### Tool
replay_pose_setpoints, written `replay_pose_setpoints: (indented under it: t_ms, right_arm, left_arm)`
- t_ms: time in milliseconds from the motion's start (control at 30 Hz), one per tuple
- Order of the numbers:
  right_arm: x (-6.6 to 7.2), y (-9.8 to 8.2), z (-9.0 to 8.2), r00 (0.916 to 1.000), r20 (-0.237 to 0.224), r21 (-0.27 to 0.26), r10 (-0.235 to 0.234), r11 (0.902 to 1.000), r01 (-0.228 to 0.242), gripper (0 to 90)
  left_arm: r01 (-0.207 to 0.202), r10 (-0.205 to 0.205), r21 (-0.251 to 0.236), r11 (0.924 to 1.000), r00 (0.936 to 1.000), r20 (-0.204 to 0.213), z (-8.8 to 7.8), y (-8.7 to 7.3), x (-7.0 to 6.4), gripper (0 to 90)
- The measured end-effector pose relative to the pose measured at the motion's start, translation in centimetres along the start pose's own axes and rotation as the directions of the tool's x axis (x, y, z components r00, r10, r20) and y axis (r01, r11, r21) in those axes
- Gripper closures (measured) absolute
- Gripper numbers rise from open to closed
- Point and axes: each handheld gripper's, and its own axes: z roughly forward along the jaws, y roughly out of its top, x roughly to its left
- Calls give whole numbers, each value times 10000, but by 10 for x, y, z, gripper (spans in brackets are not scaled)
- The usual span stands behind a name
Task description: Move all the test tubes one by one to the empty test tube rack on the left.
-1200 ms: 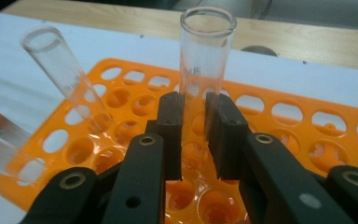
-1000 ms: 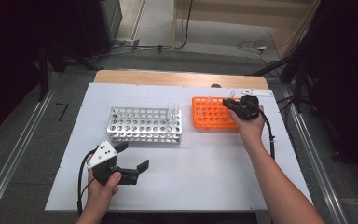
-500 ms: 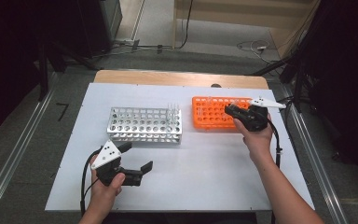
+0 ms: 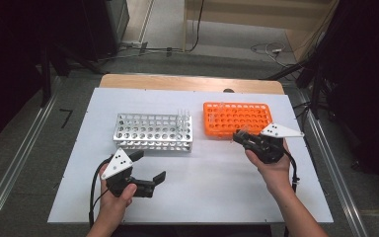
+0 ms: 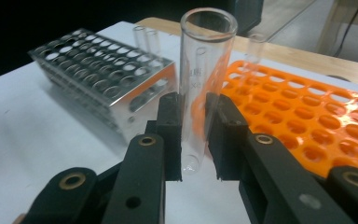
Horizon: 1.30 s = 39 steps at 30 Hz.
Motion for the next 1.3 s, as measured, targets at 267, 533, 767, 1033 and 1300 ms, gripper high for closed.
replay_pose_setpoints:
  t_ms: [267, 533, 767, 1033, 1300]
  right_arm:
    - [32, -14, -6, 9966, -770, 165, -310, 9993, 323, 737]
    - [58, -24, -4, 9897, -1308, 394, -589, 9971, 646, 737]
    - [78, -29, 7, 9818, -1665, 638, -910, 9927, 1028, 737]
    - [95, -30, 18, 9731, -1901, 821, -1304, 9856, 1481, 737]
    - [109, -30, 25, 9629, -1949, 949, -1867, 9735, 2080, 738]
  left_arm:
    - [-68, 69, -47, 10000, 9999, 159, 3, 3, -6, 0]
    - [-289, 288, 13, 9996, 9982, 532, 8, 6, -16, 3]
    - [-457, 450, 64, 9989, 9953, 853, 12, 10, -25, 4]
    - [-458, 445, 149, 9988, 9959, 792, 17, 13, -33, 106]
    - [-539, 510, 156, 9984, 9874, 1496, 28, 17, -43, 364]
